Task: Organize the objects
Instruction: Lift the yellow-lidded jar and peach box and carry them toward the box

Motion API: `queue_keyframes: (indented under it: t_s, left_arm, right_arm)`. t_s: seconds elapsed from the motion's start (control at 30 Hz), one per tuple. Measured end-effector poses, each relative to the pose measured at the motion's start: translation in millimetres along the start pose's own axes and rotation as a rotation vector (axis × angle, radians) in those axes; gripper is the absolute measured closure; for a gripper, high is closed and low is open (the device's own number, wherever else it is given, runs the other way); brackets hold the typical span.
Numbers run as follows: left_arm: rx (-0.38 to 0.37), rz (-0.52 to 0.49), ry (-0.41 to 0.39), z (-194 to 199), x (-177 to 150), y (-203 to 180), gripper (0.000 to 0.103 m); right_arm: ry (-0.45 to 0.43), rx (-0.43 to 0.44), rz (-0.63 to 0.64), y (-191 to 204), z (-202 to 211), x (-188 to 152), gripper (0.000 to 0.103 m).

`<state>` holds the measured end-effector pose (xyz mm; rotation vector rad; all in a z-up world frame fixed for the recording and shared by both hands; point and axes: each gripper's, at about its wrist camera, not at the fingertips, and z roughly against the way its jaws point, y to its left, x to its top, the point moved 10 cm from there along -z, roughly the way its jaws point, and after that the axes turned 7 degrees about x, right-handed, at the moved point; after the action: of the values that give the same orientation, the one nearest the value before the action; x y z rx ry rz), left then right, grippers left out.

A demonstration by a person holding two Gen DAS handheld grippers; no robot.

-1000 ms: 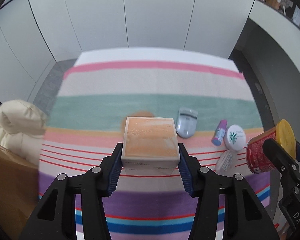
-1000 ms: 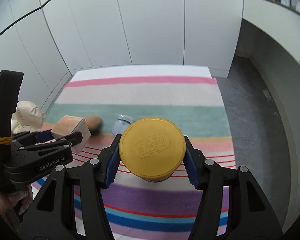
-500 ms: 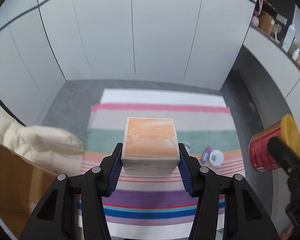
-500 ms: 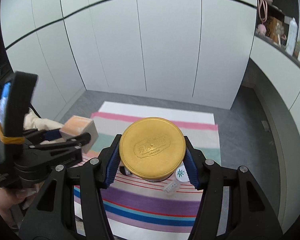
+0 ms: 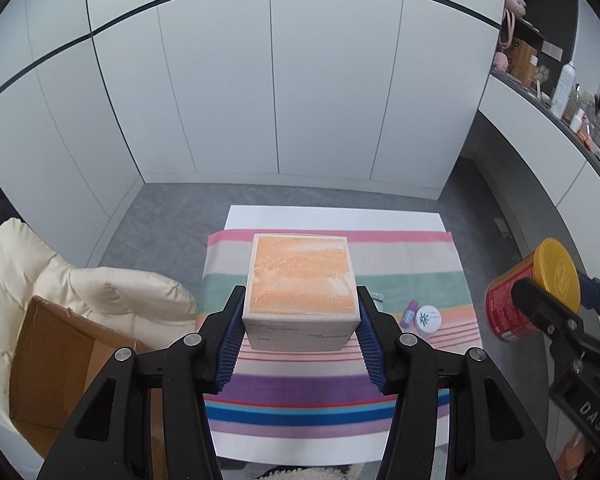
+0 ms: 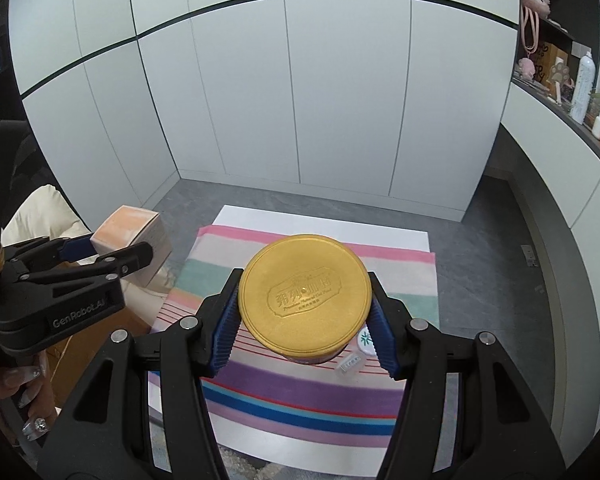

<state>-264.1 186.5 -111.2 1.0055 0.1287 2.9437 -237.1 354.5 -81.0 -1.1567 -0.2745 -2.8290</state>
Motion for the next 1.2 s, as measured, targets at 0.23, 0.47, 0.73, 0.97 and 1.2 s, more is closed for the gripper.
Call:
queue_keyframes:
  t_s: [0.23,0.47,0.73,0.97,1.2]
  left_arm:
    - [-0.013,-0.028,-0.020,22.4,-18.8,4.6,0.050]
    - [-0.021,-0.073,-0.017,39.3,-53.4,10.4,0.050]
    - [-0.021,-0.087,-0.021,58.7,-86.0,24.6,0.050]
    - [-0.040,-0.050,-0.011,74.2,-126.0,38.6,0.050]
    - [-0.058,-0.032,0.040,73.7,-148.0,50.5,0.050]
  right_arm:
    - [0.012,-0.008,-0.025,-0.5,18.7,-19.2,0.044]
    - [0.029,-0.013,-0.050,1.6,38.9,-51.4,0.044]
    - [0.054,-0.018,-0.014,16.2,57.3,-89.6,0.044]
    - [0.056,0.002,-0.053,24.3,75.8,-127.5,0.044]
    - [0.100,0.023,-0.065,29.9,80.4,-159.5,0.044]
